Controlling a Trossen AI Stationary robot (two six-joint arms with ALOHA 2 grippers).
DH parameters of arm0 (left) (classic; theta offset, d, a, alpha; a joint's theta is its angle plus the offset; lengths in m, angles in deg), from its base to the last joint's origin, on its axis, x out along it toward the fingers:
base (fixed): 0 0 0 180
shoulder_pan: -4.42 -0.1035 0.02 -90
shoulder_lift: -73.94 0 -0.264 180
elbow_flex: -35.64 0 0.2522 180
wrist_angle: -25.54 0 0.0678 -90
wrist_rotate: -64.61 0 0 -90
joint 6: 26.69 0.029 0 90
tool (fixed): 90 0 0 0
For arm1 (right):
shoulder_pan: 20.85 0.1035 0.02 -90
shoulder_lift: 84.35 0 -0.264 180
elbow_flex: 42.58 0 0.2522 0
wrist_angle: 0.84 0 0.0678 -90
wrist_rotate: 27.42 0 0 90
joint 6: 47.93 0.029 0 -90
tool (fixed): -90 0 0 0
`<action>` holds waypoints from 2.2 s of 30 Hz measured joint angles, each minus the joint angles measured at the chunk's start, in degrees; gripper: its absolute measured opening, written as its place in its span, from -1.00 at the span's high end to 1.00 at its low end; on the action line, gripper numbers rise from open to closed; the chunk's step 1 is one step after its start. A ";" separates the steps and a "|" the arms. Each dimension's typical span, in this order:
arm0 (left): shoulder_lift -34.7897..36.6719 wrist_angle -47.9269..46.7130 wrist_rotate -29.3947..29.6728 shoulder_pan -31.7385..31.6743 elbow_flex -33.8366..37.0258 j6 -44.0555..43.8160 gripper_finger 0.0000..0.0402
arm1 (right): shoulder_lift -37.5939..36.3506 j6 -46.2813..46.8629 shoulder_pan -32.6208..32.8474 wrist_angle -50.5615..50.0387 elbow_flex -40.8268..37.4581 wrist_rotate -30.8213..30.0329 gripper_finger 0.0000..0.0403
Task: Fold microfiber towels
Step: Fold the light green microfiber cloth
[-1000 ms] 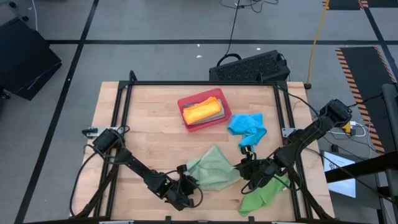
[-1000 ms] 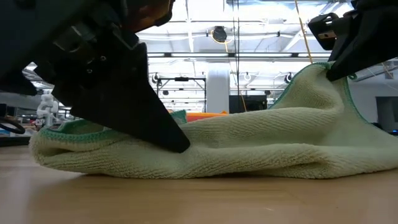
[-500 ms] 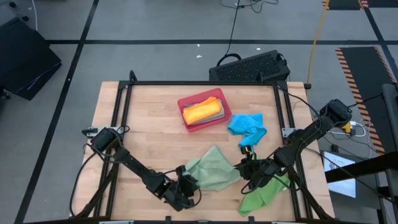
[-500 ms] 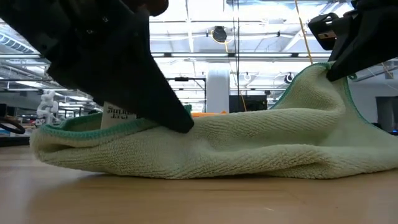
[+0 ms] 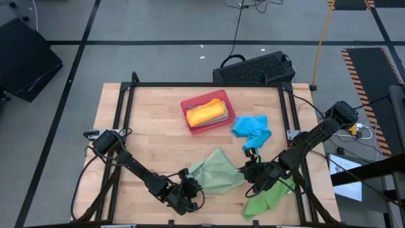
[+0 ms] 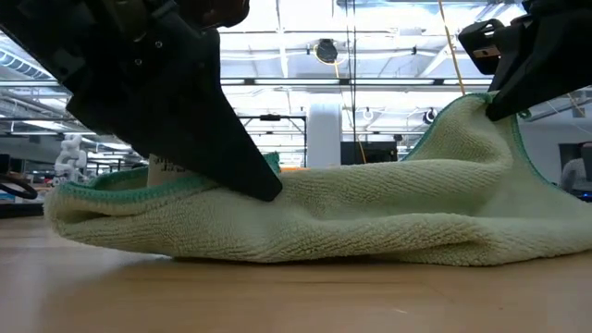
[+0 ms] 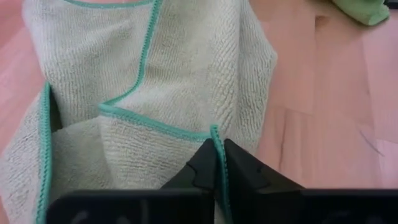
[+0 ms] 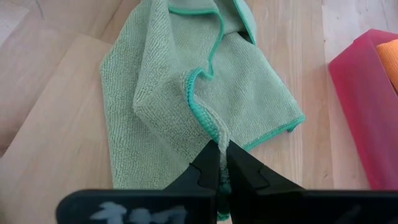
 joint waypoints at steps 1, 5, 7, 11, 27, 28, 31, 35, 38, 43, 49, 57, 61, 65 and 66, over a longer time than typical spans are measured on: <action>0.08 -0.14 0.38 0.02 0.00 -0.18 0.91 | 0.00 0.00 0.00 0.04 -0.12 0.00 0.98; 0.45 -0.11 0.94 -0.10 0.00 -0.59 0.87 | 0.00 0.32 0.00 -0.10 -0.80 0.60 0.98; 0.48 -0.24 1.46 -0.11 0.00 -0.67 0.75 | 0.00 0.38 -0.02 0.12 -0.87 1.72 0.98; 0.50 -0.29 3.76 -0.11 0.00 -0.71 0.53 | 0.00 0.39 -0.02 0.12 -0.94 2.95 0.98; 0.50 -0.28 2.69 -0.59 0.00 -1.41 0.76 | 0.00 -0.61 0.04 0.02 -0.94 4.72 0.98; 0.50 -0.27 2.67 -0.72 0.00 -1.41 0.79 | 0.00 -0.72 0.04 0.02 -0.94 4.72 0.98; 0.50 0.06 2.67 -0.87 0.00 -1.33 0.86 | 0.00 -0.87 0.04 0.03 -0.96 4.74 0.98; 0.50 0.21 2.62 -0.79 0.00 -1.89 0.81 | 0.00 -0.87 0.04 0.03 -0.96 4.74 0.98; 0.50 0.18 3.30 -0.80 0.00 -3.44 0.66 | 0.00 -0.87 0.04 0.03 -0.96 4.74 0.98; 0.52 0.18 3.93 -0.81 0.00 -4.21 0.38 | 0.00 -0.87 0.04 0.03 -0.96 4.74 0.98; 0.52 0.45 4.84 -0.81 0.00 -4.56 0.24 | 0.00 -0.87 0.04 0.02 -0.96 4.74 0.98; 0.52 0.59 4.96 -0.81 0.00 -4.53 0.40 | 0.00 -1.07 0.04 0.01 -0.96 4.74 0.98; 0.52 0.58 4.96 -0.81 0.00 -4.55 0.55 | 0.00 -1.07 0.04 0.01 -0.96 4.74 0.98; 0.52 0.79 4.96 -0.81 0.00 -5.48 0.72 | 0.00 -1.07 0.04 0.02 -0.96 4.74 0.98; 0.52 0.96 4.96 -0.81 0.00 -5.47 0.76 | 0.00 -1.07 0.05 0.01 -0.96 4.74 0.98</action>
